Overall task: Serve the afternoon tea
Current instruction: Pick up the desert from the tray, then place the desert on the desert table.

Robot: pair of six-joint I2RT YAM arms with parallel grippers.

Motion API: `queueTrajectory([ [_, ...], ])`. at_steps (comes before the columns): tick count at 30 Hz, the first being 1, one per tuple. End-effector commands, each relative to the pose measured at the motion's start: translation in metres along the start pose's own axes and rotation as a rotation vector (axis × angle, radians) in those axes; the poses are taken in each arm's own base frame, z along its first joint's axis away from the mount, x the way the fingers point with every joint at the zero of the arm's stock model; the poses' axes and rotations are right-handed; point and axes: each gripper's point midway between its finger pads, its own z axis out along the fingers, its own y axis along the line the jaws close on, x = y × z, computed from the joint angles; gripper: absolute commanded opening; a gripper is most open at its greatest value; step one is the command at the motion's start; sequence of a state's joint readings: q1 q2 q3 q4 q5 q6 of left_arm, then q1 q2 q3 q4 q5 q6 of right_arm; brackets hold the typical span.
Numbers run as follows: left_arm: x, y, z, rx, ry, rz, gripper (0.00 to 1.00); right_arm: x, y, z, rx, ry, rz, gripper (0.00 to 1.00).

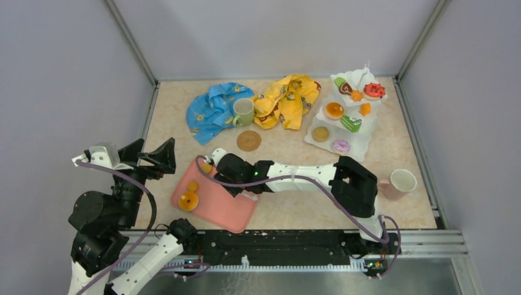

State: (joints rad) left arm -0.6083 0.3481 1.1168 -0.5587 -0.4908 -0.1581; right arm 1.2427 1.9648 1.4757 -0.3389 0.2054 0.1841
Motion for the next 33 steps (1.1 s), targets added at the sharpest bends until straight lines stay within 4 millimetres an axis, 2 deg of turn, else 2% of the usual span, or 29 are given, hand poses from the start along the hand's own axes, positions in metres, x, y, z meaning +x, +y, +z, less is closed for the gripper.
queueTrajectory([
  [1, -0.006, 0.002, -0.001, -0.007, -0.023, -0.009, 0.99, -0.041, 0.004, -0.023, -0.006, -0.127, 0.010, 0.32],
  [6, 0.003, 0.001, 0.002, -0.008, -0.010, -0.006, 0.99, -0.048, -0.002, -0.055, -0.015, -0.179, 0.029, 0.32],
  [10, 0.015, 0.000, 0.005, -0.008, 0.007, -0.005, 0.99, -0.050, -0.009, -0.088, -0.023, -0.227, 0.057, 0.32],
  [16, 0.039, -0.003, 0.013, -0.003, 0.042, -0.002, 0.99, -0.037, -0.033, -0.135, 0.035, -0.263, 0.081, 0.32],
  [21, 0.063, -0.009, 0.022, 0.016, 0.085, 0.001, 0.99, -0.028, -0.069, -0.182, 0.135, -0.295, 0.141, 0.32],
  [28, 0.116, -0.012, 0.031, 0.026, 0.190, 0.026, 0.99, 0.008, -0.132, -0.235, 0.318, -0.264, 0.277, 0.33],
  [33, 0.150, -0.012, 0.031, 0.032, 0.254, 0.021, 0.99, 0.036, -0.179, -0.274, 0.458, -0.255, 0.377, 0.33],
])
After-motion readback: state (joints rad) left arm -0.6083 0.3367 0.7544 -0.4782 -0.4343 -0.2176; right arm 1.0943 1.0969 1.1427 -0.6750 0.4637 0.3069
